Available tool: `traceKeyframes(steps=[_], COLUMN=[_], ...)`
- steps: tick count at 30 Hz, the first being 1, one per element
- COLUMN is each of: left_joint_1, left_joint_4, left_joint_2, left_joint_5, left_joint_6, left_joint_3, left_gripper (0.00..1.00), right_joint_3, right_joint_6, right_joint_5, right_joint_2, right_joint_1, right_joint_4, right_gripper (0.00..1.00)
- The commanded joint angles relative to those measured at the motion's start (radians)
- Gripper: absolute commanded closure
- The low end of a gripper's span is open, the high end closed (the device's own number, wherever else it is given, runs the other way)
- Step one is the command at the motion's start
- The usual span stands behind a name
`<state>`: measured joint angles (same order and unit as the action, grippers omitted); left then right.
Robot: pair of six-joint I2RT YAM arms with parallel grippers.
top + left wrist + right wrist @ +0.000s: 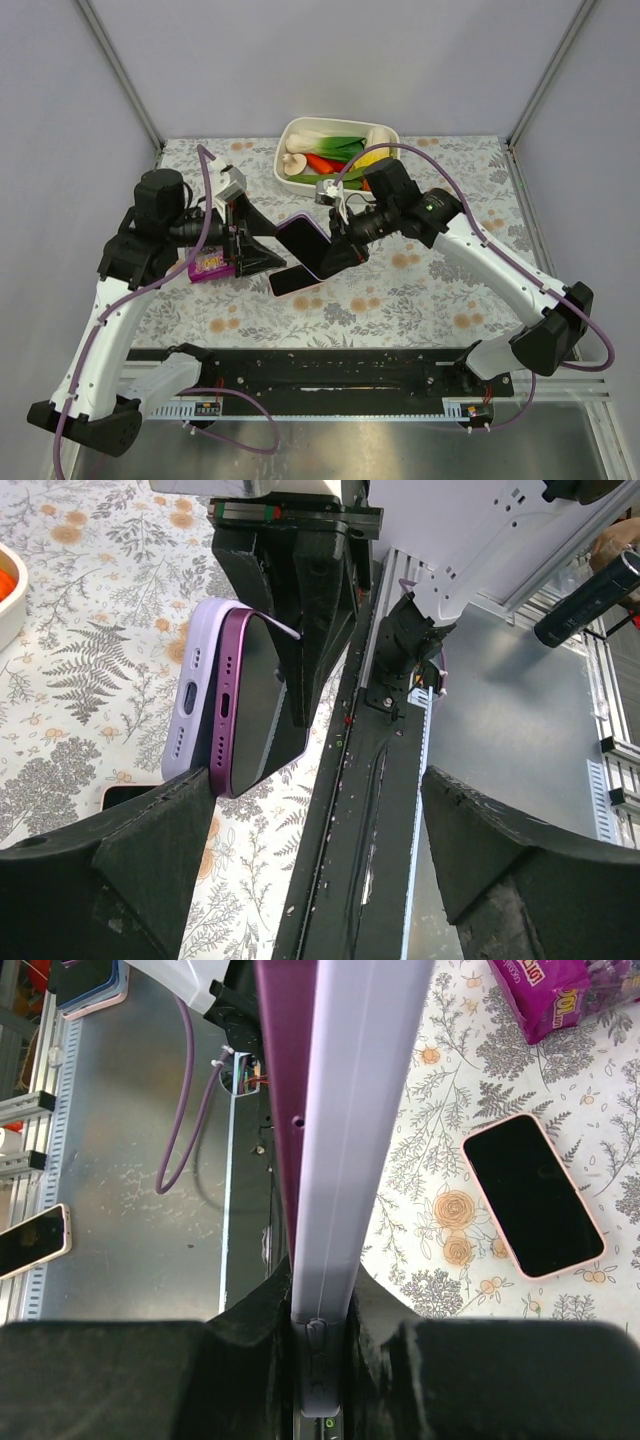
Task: Take the phone out of the phone case
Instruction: Remove the phone case from the phone.
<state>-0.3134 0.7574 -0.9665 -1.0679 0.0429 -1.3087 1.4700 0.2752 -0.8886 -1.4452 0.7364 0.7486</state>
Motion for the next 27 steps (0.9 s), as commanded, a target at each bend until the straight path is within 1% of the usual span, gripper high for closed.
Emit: traceKeyframes(steps=[1,8,11,12,19,25,27], left_joint_1=[-0.024,-0.033,-0.049,-0.052,-0.104,-0.144,-0.159], left_joint_4=[-0.032,-0.076,-0.136,-0.150,-0.246,-0.259,-0.245], left_joint_2=[0.005,-0.020,-0.034,-0.040,-0.107,-0.150,-0.159], left_joint_5=[-0.116,-0.064,-0.023,-0.012,0.010,0.036,0.048], left_joint_6=[-0.031,-0.041,-0.040,-0.067,-0.095,-0.084,-0.066], left_joint_3=[0.015,0.029,0.051,0.054,0.062,0.046,0.043], left_gripper=[0.14,0.17,0.21,0.23,0.36,0.56,0.66], right_joint_3=[0.075,0.079,0.070,0.070,0.058,0.041,0.039], right_joint_6=[-0.022,-0.021,-0.016,-0.016,-0.013,-0.007,-0.005], right_joint_5=[-0.061,-0.098,-0.099,-0.101,-0.102,-0.101,-0.101], right_joint_2=[-0.006,-0.011,-0.011,-0.011,-0.004,0.003,0.003], right_joint_1=[-0.002,-0.002,-0.002,-0.002,-0.003,-0.003,-0.002], right_joint_4=[-0.115,-0.115,-0.117,-0.120,-0.118,-0.118,-0.117], right_gripper=[1.00,1.00,1.00,1.00,1.00,1.00,1.00])
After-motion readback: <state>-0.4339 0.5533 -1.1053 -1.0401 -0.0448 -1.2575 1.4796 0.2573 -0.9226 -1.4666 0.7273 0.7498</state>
